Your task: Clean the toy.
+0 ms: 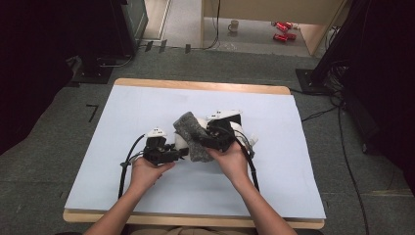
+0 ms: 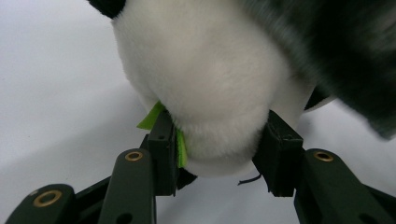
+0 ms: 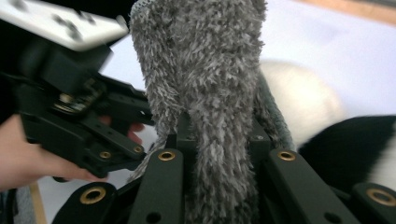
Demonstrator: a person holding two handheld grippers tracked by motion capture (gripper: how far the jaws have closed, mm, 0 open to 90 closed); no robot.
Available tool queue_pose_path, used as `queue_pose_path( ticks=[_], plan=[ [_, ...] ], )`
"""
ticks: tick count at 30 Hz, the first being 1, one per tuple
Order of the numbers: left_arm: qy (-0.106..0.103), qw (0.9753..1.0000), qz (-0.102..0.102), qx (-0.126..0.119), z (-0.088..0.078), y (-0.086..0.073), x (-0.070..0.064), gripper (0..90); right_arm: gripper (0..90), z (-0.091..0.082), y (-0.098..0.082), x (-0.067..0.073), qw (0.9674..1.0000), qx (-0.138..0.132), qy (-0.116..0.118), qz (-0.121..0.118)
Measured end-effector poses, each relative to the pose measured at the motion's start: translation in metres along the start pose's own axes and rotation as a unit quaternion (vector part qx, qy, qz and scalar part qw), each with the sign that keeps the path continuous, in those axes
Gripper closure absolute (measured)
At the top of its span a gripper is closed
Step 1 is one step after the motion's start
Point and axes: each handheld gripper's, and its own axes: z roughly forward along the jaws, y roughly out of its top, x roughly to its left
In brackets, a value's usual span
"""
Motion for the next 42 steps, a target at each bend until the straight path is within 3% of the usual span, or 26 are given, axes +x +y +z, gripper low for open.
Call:
queue_pose_path(
  ticks=[3,6,9,11,12,14,20,26,28,31,36,42],
  plan=[
    [0.001,1.0000,-0.007,0.004,0.001,-0.001,0.000,55.1,75.1,0.008,-0.006,-0.004,1.0000,-0.003,0.003,-0.005],
    [0.001,1.0000,-0.001,0.001,0.002,0.000,0.000,55.3,75.5,0.007,-0.007,-0.012,0.9999,-0.007,0.002,-0.008],
    [-0.004,0.9999,-0.008,0.007,0.002,0.001,0.003,56.0,75.4,0.002,-0.006,-0.016,0.9993,-0.004,-0.028,-0.027],
    [-0.010,0.9999,-0.009,0.008,0.001,0.001,0.005,57.3,75.7,-0.008,-0.005,-0.025,0.9985,-0.006,-0.050,-0.022],
    [-0.010,0.9999,-0.008,0.008,0.001,0.002,0.006,57.3,75.7,-0.008,-0.005,-0.025,0.9985,-0.006,-0.050,-0.022],
    [-0.011,0.9999,-0.005,0.007,0.001,0.003,0.006,57.6,76.0,-0.017,-0.005,-0.033,0.9983,-0.012,-0.057,-0.006],
    [-0.019,0.9997,-0.013,0.011,0.002,0.009,0.017,58.4,75.9,-0.037,-0.007,-0.047,0.9956,-0.031,-0.088,0.009],
    [-0.022,0.9997,-0.003,0.009,0.003,0.015,0.023,58.5,75.8,-0.054,-0.014,-0.065,0.9927,-0.046,-0.106,0.037],
    [-0.025,0.9996,-0.005,0.011,0.003,0.016,0.025,58.7,75.8,-0.055,-0.015,-0.067,0.9922,-0.048,-0.108,0.039],
    [-0.029,0.9994,-0.006,0.018,0.003,0.019,0.027,59.5,75.7,-0.063,-0.019,-0.076,0.9901,-0.057,-0.113,0.060],
    [-0.034,0.9987,-0.021,0.030,0.002,0.023,0.033,60.6,75.2,-0.071,-0.026,-0.086,0.9862,-0.062,-0.132,0.078],
    [-0.038,0.9991,-0.005,0.017,0.002,0.022,0.035,59.6,75.2,-0.071,-0.035,-0.095,0.9839,-0.068,-0.134,0.097]
  ],
)
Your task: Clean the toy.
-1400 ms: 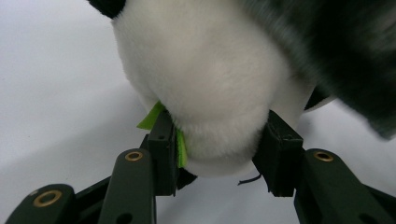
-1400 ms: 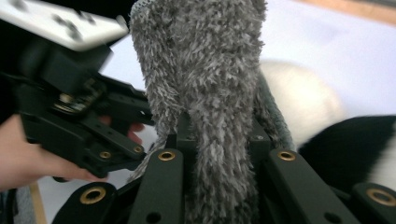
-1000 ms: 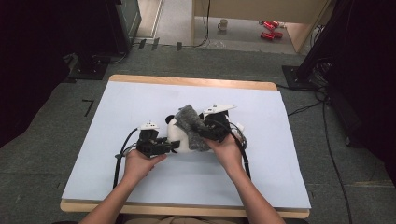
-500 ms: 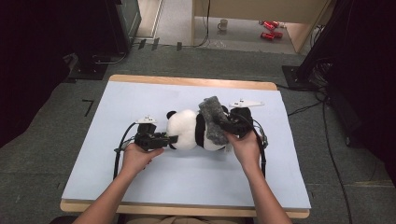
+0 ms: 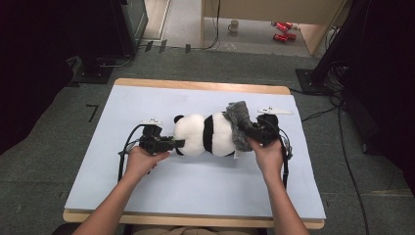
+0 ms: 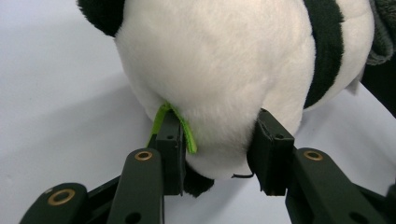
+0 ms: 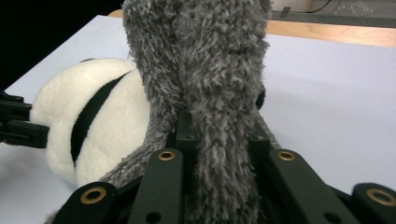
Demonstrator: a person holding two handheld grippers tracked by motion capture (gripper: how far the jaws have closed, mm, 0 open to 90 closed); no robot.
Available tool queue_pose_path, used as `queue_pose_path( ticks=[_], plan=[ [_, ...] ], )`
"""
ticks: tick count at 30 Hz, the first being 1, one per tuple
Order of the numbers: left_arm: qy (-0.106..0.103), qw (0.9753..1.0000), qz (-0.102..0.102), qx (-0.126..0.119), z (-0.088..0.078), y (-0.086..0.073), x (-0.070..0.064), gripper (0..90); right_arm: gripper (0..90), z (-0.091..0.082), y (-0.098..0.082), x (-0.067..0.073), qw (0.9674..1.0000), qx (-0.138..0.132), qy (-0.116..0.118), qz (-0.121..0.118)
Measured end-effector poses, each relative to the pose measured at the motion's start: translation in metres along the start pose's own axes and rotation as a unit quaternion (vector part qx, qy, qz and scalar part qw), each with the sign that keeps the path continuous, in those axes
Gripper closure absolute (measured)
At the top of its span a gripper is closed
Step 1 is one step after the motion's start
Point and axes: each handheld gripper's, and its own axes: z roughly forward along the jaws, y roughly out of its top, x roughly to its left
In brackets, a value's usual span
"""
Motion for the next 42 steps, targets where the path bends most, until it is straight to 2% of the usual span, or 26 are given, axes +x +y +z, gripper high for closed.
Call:
queue_pose_path(
  ticks=[4,6,10,11,14,16,21,23,26,29,31,32,35,37,40,42],
  plan=[
    [0.000,1.0000,0.006,-0.004,-0.001,-0.001,-0.001,50.5,75.2,0.000,0.000,0.001,1.0000,-0.003,-0.006,-0.004],
    [0.003,0.9998,0.018,-0.005,-0.002,-0.002,-0.003,46.4,75.2,0.001,0.000,0.001,0.9999,-0.004,-0.009,-0.006],
    [0.005,0.9987,0.048,-0.012,-0.002,-0.004,-0.006,40.7,75.0,0.001,0.000,-0.001,0.9999,-0.004,-0.015,-0.004],
    [0.010,0.9975,0.068,-0.016,-0.002,-0.006,-0.007,39.4,75.0,0.001,0.000,-0.002,0.9998,-0.004,-0.017,-0.002],
    [0.014,0.9953,0.094,-0.018,-0.003,-0.008,-0.010,37.7,74.8,0.001,0.001,-0.006,0.9998,-0.004,-0.020,0.000],
    [0.016,0.9949,0.098,-0.016,-0.002,-0.009,-0.010,37.1,74.6,0.002,0.001,-0.008,0.9997,-0.003,-0.022,0.002],
    [0.029,0.9943,0.103,0.000,0.013,-0.014,-0.009,36.7,74.5,0.004,0.002,-0.010,0.9998,-0.006,-0.016,0.006],
    [0.034,0.9939,0.105,-0.005,0.017,-0.015,-0.009,35.8,74.3,0.005,0.002,-0.009,0.9999,-0.007,-0.013,0.006],
    [0.033,0.9946,0.096,-0.024,0.022,-0.014,-0.006,35.6,74.3,0.005,0.002,-0.009,0.9998,-0.008,-0.018,0.005],
    [0.031,0.9956,0.085,-0.025,0.024,-0.014,-0.003,37.5,74.2,0.006,0.001,-0.010,0.9998,-0.012,-0.015,0.011],
    [0.032,0.9960,0.079,-0.027,0.026,-0.014,-0.003,44.4,74.4,0.007,0.000,-0.008,0.9997,-0.015,-0.019,0.010],
    [0.036,0.9956,0.081,-0.029,0.026,-0.014,-0.004,44.4,74.4,0.007,0.000,-0.008,0.9997,-0.015,-0.019,0.010],
    [0.043,0.9952,0.085,-0.022,0.025,-0.013,-0.006,58.8,74.4,0.007,0.001,-0.006,0.9997,-0.016,-0.018,0.006],
    [0.040,0.9964,0.074,-0.011,0.022,-0.011,-0.007,67.5,74.5,0.005,0.002,-0.005,0.9997,-0.017,-0.014,0.006],
    [0.035,0.9969,0.070,-0.002,0.018,-0.011,-0.010,70.7,74.7,0.001,0.006,-0.003,0.9998,-0.019,-0.009,0.004],
    [0.029,0.9979,0.058,0.002,0.013,-0.012,-0.013,70.9,74.9,-0.004,0.010,0.000,0.9998,-0.019,-0.003,0.000]
  ],
)
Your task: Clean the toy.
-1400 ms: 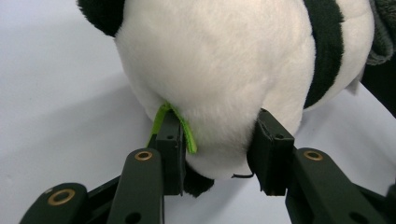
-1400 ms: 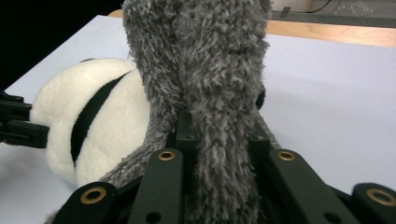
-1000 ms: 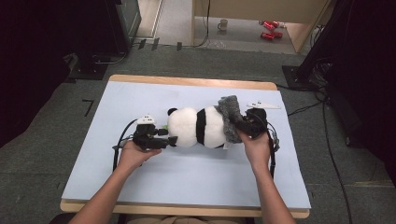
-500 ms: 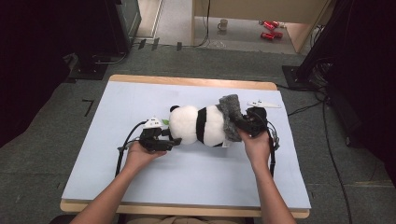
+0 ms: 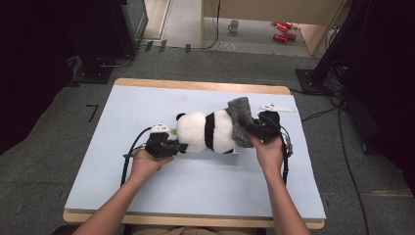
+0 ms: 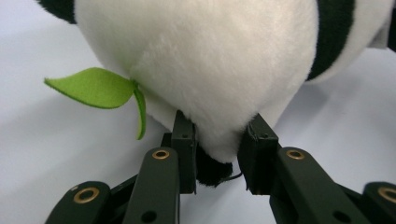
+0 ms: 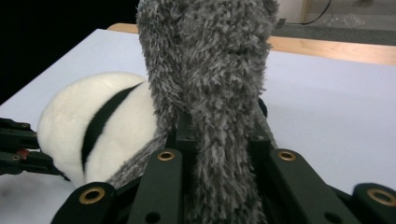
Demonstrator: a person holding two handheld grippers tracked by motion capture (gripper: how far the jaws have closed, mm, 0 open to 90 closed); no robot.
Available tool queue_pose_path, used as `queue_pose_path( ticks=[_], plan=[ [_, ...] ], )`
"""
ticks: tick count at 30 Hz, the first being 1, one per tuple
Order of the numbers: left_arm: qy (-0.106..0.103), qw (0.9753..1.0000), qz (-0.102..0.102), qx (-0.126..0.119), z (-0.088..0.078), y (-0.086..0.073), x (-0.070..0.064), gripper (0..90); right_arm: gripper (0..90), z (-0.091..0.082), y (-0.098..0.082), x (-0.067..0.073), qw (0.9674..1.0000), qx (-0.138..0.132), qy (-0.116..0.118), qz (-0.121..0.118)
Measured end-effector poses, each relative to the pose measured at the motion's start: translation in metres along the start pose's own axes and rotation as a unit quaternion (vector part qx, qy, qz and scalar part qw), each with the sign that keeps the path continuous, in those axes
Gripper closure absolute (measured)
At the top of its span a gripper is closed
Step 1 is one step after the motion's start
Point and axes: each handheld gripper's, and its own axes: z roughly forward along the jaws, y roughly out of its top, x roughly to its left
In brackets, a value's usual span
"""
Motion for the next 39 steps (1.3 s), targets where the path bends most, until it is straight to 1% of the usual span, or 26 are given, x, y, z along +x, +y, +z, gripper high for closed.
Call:
queue_pose_path(
  ticks=[1,2,3,4,5,6,7,8,9,10,11,14,16,18,22,23,24,25,26,27,29,30,32,34,37,39],
  plan=[
    [-0.006,0.9999,-0.013,-0.002,-0.006,-0.002,-0.002,71.0,75.0,-0.006,0.005,0.005,1.0000,0.000,0.008,-0.003],
    [-0.010,0.9997,-0.023,-0.001,-0.009,-0.003,-0.003,71.0,75.0,-0.006,0.005,0.005,1.0000,0.000,0.008,-0.003],
    [-0.008,0.9996,-0.027,0.002,-0.015,-0.004,-0.006,70.9,75.0,-0.008,0.007,0.008,0.9999,-0.001,0.012,-0.006],
    [-0.007,0.9995,-0.029,0.003,-0.019,-0.004,-0.008,70.8,75.0,-0.011,0.010,0.014,0.9998,-0.005,0.018,-0.008],
    [-0.004,0.9996,-0.029,0.002,-0.022,-0.005,-0.010,70.2,75.0,-0.013,0.015,0.024,0.9994,-0.007,0.034,-0.011],
    [-0.001,0.9996,-0.027,0.000,-0.024,-0.006,-0.011,70.0,75.0,-0.014,0.017,0.028,0.9991,-0.006,0.041,-0.011],
    [0.000,0.9996,-0.028,0.000,-0.026,-0.006,-0.013,70.0,75.0,-0.014,0.017,0.028,0.9991,-0.006,0.041,-0.011],
    [0.001,0.9996,-0.028,-0.001,-0.027,-0.007,-0.016,69.5,75.0,-0.014,0.019,0.042,0.9977,-0.004,0.067,-0.009],
    [-0.001,0.9996,-0.030,-0.003,-0.028,-0.008,-0.017,69.5,75.0,-0.013,0.020,0.049,0.9972,-0.001,0.073,-0.012],
    [0.000,0.9996,-0.028,-0.005,-0.028,-0.009,-0.019,69.5,75.0,-0.013,0.020,0.049,0.9972,-0.001,0.073,-0.012],
    [0.003,0.9996,-0.026,-0.009,-0.027,-0.009,-0.020,69.4,74.9,-0.011,0.020,0.055,0.9968,0.002,0.079,-0.016],
    [0.005,0.9992,-0.036,-0.018,-0.024,-0.008,-0.018,69.2,74.8,0.000,0.016,0.076,0.9940,0.021,0.103,-0.030],
    [0.006,0.9990,-0.037,-0.023,-0.022,-0.007,-0.018,69.2,74.7,0.012,0.011,0.088,0.9918,0.035,0.116,-0.038],
    [0.007,0.9991,-0.036,-0.024,-0.022,-0.007,-0.018,69.3,74.6,0.022,0.004,0.096,0.9901,0.051,0.124,-0.041],
    [0.008,0.9991,-0.036,-0.020,-0.025,-0.008,-0.021,70.3,74.3,0.035,-0.004,0.106,0.9874,0.063,0.139,-0.042],
    [0.005,0.9991,-0.037,-0.019,-0.026,-0.008,-0.021,71.9,74.3,0.039,-0.006,0.113,0.9853,0.069,0.150,-0.044],
    [0.002,0.9991,-0.039,-0.018,-0.027,-0.008,-0.021,71.9,74.3,0.039,-0.006,0.113,0.9853,0.069,0.150,-0.044],
    [-0.002,0.9990,-0.042,-0.017,-0.030,-0.009,-0.020,72.7,74.2,0.043,-0.008,0.121,0.9834,0.076,0.157,-0.051],
    [-0.001,0.9990,-0.041,-0.018,-0.033,-0.009,-0.020,72.7,74.2,0.043,-0.008,0.121,0.9834,0.076,0.157,-0.051],
    [0.000,0.9991,-0.039,-0.018,-0.036,-0.009,-0.018,72.9,73.8,0.049,-0.012,0.127,0.9820,0.084,0.158,-0.060],
    [0.008,0.9990,-0.040,-0.020,-0.040,-0.009,-0.016,73.0,73.6,0.053,-0.014,0.129,0.9815,0.088,0.157,-0.063],
    [0.010,0.9990,-0.041,-0.015,-0.040,-0.010,-0.014,73.2,73.5,0.057,-0.016,0.129,0.9810,0.088,0.159,-0.067],
    [0.016,0.9989,-0.043,-0.006,-0.036,-0.013,-0.011,73.8,73.7,0.063,-0.018,0.127,0.9804,0.095,0.163,-0.057],
    [0.024,0.9988,-0.044,-0.002,-0.032,-0.015,-0.008,74.1,74.1,0.069,-0.020,0.125,0.9802,0.103,0.157,-0.064],
    [0.028,0.9985,-0.046,-0.004,-0.030,-0.015,-0.002,74.2,74.2,0.070,-0.020,0.120,0.9817,0.107,0.139,-0.074],
    [0.024,0.9986,-0.047,-0.006,-0.030,-0.015,0.000,74.1,74.4,0.067,-0.017,0.112,0.9833,0.106,0.129,-0.072]
  ],
)
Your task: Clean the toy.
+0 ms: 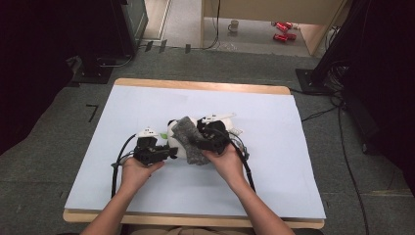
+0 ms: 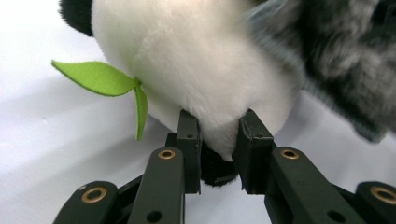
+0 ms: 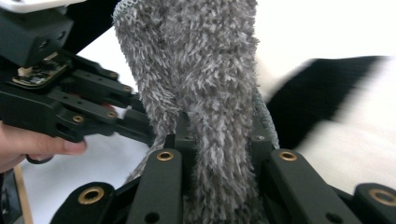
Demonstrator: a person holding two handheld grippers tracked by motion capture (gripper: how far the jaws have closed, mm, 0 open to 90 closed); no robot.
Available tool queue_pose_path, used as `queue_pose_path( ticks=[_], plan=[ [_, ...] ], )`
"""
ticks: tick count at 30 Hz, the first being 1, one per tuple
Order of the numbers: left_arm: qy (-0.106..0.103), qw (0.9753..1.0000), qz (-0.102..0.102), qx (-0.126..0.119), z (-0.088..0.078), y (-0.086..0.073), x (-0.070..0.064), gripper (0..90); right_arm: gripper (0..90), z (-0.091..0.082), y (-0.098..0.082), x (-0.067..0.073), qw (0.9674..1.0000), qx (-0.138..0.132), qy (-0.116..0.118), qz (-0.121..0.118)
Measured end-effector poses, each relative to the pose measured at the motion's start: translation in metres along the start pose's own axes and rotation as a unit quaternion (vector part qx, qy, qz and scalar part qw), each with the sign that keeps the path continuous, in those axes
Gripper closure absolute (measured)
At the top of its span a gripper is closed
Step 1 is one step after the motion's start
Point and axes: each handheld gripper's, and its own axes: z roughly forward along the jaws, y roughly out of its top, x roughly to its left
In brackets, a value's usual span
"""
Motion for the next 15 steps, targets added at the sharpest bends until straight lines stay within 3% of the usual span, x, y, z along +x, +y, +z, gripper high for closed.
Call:
queue_pose_path(
  ticks=[8,9,11,15],
  plan=[
    [-0.008,1.0000,0.001,-0.001,0.002,0.002,0.004,73.9,74.6,-0.035,0.005,-0.030,0.9984,-0.030,-0.029,0.038],
    [-0.008,1.0000,0.001,-0.001,0.002,0.002,0.004,73.9,74.6,-0.045,0.005,-0.041,0.9972,-0.040,-0.039,0.050],
    [-0.009,1.0000,0.002,-0.001,0.002,0.003,0.004,73.9,74.6,-0.049,0.004,-0.045,0.9966,-0.044,-0.044,0.054],
    [-0.014,0.9999,0.004,-0.002,0.003,0.006,0.006,73.8,74.2,-0.065,-0.003,-0.067,0.9929,-0.057,-0.069,0.079]
  ],
)
